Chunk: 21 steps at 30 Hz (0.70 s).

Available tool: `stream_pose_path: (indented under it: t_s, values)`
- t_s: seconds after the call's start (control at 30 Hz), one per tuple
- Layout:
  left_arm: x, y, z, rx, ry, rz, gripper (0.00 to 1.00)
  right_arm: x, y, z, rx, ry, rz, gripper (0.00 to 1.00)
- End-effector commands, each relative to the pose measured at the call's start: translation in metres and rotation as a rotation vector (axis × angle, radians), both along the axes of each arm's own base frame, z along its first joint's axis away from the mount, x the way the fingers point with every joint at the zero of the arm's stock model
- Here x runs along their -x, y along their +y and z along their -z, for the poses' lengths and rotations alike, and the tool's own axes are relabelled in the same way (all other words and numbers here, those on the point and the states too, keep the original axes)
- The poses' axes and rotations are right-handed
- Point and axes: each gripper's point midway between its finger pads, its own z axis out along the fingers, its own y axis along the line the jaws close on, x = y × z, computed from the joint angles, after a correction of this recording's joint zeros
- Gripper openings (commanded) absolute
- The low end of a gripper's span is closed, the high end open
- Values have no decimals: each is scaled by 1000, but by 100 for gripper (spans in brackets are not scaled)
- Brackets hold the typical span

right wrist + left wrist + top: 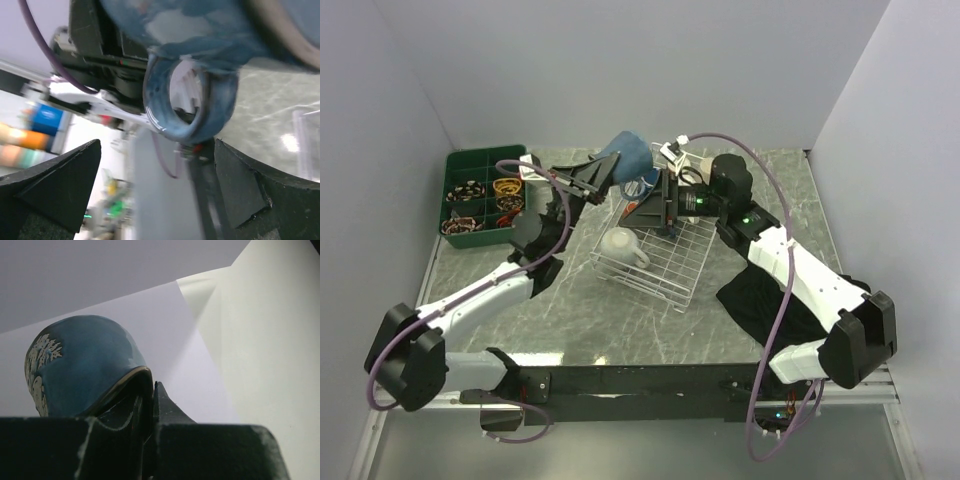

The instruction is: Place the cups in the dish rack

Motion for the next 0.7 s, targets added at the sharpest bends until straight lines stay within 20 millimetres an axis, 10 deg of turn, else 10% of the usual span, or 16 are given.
stream_pose_path:
  t_s: [0.0,0.47,0.67]
  values:
    - [30,17,-74,213,-217,3,1,-4,-14,-42,-195,95,10,100]
    - [39,-6,-73,250,-219,50,1,-22,-33,-67,-326,164,23,81]
    - [42,-7,-73,242,-218,54,1,-28,-38,-68,-347,177,42,45]
